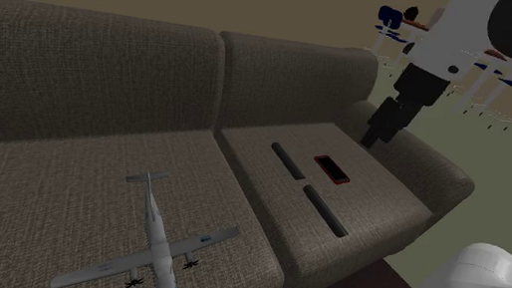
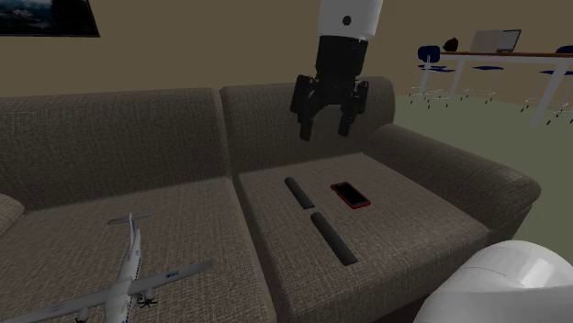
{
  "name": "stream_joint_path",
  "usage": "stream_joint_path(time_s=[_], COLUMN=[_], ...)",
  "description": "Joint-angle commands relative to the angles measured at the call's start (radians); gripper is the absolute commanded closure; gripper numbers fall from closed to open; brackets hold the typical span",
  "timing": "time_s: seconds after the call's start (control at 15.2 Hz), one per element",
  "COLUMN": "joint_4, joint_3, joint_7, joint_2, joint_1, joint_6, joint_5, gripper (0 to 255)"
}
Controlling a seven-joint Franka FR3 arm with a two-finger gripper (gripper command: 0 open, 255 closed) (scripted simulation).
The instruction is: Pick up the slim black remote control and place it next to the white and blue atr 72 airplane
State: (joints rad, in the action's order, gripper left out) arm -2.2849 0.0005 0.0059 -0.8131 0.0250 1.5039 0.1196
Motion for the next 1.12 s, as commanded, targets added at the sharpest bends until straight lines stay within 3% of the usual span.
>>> stream_joint_path(time_s=[0.0,0.53,1.06], joint_4=[0.000,-0.078,-0.076], joint_3=[0.000,-0.020,-0.047], joint_7=[0.000,-0.008,-0.013], joint_2=[0.000,0.180,0.422], joint_1=[0.000,-0.036,-0.067], joint_6=[0.000,0.250,0.481], joint_5=[0.000,-0.020,-0.031], gripper=[0,0,0])
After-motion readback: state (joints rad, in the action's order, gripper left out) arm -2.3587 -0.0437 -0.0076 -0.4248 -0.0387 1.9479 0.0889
